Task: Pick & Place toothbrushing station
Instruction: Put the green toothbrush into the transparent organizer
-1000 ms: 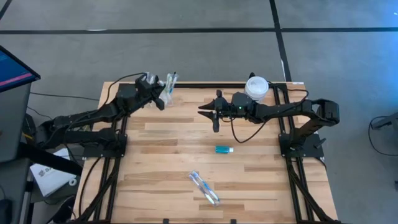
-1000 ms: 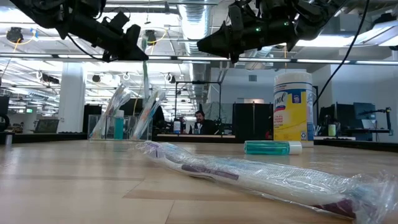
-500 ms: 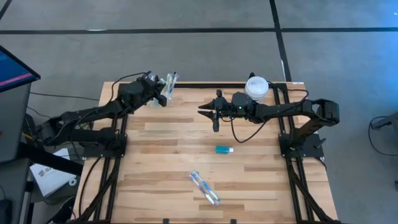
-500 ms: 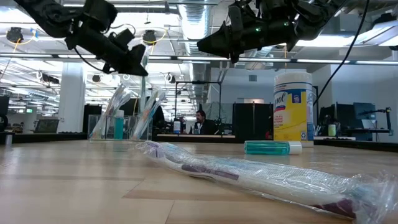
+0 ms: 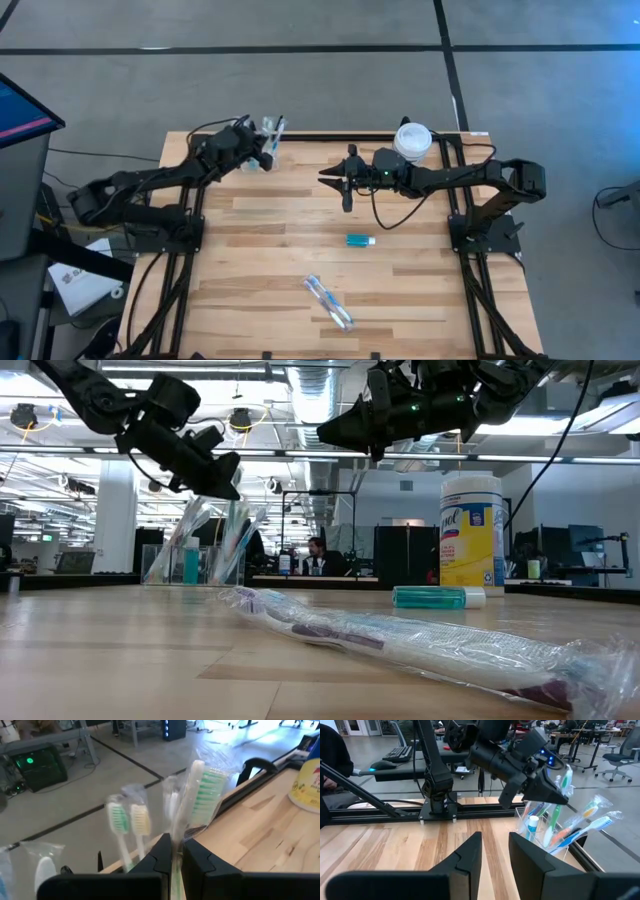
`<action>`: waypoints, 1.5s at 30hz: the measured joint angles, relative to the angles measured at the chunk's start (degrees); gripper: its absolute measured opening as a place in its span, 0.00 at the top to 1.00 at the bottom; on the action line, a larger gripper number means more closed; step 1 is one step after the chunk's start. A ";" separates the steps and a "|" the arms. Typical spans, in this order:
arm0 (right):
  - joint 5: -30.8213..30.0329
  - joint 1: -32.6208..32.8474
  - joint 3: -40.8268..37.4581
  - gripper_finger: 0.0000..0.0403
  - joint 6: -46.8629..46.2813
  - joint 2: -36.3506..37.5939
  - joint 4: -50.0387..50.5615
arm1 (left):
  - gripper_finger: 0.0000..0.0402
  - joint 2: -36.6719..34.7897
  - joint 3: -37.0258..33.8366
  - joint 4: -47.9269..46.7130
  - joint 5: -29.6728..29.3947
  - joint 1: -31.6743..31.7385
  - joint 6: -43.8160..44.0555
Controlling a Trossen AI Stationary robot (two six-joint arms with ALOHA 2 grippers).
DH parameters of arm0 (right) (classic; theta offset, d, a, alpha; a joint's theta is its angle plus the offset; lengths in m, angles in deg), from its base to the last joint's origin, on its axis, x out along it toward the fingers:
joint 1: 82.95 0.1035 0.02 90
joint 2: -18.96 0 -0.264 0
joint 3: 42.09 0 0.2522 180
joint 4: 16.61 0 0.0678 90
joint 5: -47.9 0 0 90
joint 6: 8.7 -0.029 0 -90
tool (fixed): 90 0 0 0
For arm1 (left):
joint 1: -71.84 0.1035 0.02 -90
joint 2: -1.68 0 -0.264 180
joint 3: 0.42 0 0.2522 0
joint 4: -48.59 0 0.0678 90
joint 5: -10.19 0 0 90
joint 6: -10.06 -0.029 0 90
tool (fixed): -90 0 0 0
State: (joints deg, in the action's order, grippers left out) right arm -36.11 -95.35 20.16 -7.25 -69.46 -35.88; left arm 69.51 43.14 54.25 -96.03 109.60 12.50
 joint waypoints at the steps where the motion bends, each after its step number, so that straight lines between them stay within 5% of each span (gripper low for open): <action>1: 0.02 0.00 0.00 0.78 0.02 0.00 -0.01 | 0.98 0.40 0.00 -0.04 -0.01 0.00 0.00; 45: 0.02 0.00 0.00 0.78 0.00 0.00 0.04 | 0.98 6.18 0.04 -0.55 0.23 0.20 1.49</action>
State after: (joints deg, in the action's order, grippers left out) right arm -36.10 -95.35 20.16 -7.24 -69.46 -35.84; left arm 75.70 43.18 53.70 -95.79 109.79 13.99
